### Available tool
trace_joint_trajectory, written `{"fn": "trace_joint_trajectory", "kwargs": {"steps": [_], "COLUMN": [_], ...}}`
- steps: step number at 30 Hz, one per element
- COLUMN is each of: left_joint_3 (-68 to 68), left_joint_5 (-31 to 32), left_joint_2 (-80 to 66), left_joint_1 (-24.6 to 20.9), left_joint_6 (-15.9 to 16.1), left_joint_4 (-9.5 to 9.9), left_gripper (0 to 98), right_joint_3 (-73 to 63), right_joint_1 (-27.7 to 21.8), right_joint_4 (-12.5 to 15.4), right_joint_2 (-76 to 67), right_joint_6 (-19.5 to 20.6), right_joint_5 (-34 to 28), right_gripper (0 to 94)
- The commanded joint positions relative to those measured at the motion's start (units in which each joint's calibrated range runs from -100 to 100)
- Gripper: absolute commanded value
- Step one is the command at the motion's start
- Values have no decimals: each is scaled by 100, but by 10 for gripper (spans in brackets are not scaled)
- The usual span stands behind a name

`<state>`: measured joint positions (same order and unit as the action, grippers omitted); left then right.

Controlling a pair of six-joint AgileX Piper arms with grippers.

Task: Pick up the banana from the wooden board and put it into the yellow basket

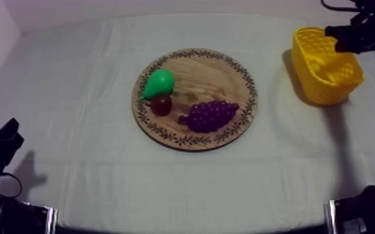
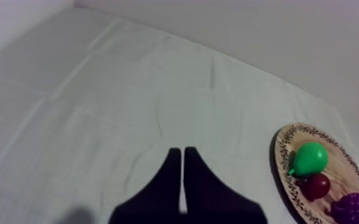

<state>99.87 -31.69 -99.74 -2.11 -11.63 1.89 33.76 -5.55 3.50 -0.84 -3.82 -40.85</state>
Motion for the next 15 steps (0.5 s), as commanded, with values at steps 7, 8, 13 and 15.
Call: {"fn": "trace_joint_trajectory", "kwargs": {"steps": [7, 8, 13, 15], "left_joint_3": [2, 2, 2, 2], "left_joint_5": [0, 0, 0, 0], "left_joint_2": [0, 0, 0, 0], "left_joint_1": [-3, -3, -3, -3], "left_joint_6": [-2, -2, -2, -2], "left_joint_4": [-1, -1, -1, -1], "left_gripper": [1, 1, 1, 1], "right_joint_3": [2086, 2304, 3319, 3716], "right_joint_1": [-266, -309, -440, -423], "right_joint_4": [209, 294, 700, 735], "right_joint_2": [-2443, -2704, -3986, -4480], "right_joint_6": [-463, -573, -1044, -1122], "right_joint_5": [1028, 1103, 1437, 1480], "right_gripper": [5, 4, 4, 4]}}
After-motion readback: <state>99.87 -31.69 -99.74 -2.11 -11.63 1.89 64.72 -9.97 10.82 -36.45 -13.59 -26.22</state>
